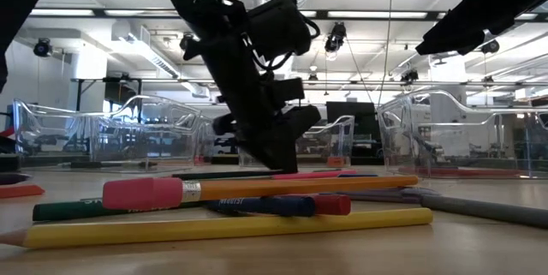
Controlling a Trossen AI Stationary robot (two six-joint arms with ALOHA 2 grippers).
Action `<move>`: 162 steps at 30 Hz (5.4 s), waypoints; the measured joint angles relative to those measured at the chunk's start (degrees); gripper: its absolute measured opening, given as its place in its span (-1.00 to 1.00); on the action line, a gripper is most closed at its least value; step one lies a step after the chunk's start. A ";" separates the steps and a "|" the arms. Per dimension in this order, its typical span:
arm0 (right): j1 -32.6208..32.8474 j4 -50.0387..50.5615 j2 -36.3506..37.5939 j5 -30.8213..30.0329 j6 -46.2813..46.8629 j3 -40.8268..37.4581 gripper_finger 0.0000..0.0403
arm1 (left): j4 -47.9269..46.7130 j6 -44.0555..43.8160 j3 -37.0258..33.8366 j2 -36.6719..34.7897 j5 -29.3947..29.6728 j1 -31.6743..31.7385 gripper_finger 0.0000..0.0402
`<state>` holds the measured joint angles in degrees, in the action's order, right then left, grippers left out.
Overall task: Sort crayons/erasers/pens/pencils in bins
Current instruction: Put the green pencil into the top left transparent bin
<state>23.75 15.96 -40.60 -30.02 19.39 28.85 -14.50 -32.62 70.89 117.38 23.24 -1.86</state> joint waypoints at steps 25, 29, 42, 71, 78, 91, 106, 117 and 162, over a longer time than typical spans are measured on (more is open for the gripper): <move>0.00 0.16 0.00 0.00 -0.54 -0.03 0.07 | -1.37 -0.04 1.49 -6.21 -0.26 -0.22 -0.91; 0.00 0.17 0.00 -0.01 -0.54 -0.03 0.07 | -1.11 -0.04 1.49 -9.11 -0.21 -0.63 -0.92; 0.00 0.03 0.00 0.00 -0.47 -0.05 0.07 | -10.54 7.70 3.08 -23.70 1.10 0.78 -0.93; 0.00 -0.06 -0.09 0.00 0.54 -0.33 0.07 | -27.05 51.24 -4.52 -34.27 8.79 39.81 -0.47; 0.00 -0.55 -0.93 0.00 0.86 -0.77 0.07 | -26.67 48.95 -2.42 -35.42 9.91 38.65 -0.01; -0.02 -6.05 -5.43 4.87 -5.10 1.42 0.07 | -0.17 43.54 -5.40 -50.44 1.39 14.09 0.02; -0.02 -6.07 -11.13 5.18 -5.96 2.79 0.07 | -2.11 34.51 -25.92 -52.88 16.00 6.67 0.02; -0.02 -6.05 -12.07 5.16 -6.15 2.79 0.07 | 0.48 33.77 -34.70 -53.68 12.86 14.46 0.02; -0.03 -5.83 -12.02 5.11 -5.91 2.77 0.07 | 18.16 38.71 -39.58 -52.99 5.38 24.03 -0.95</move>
<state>23.72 10.13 -52.62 -24.91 13.47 31.62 3.66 6.09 31.31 64.39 28.61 22.17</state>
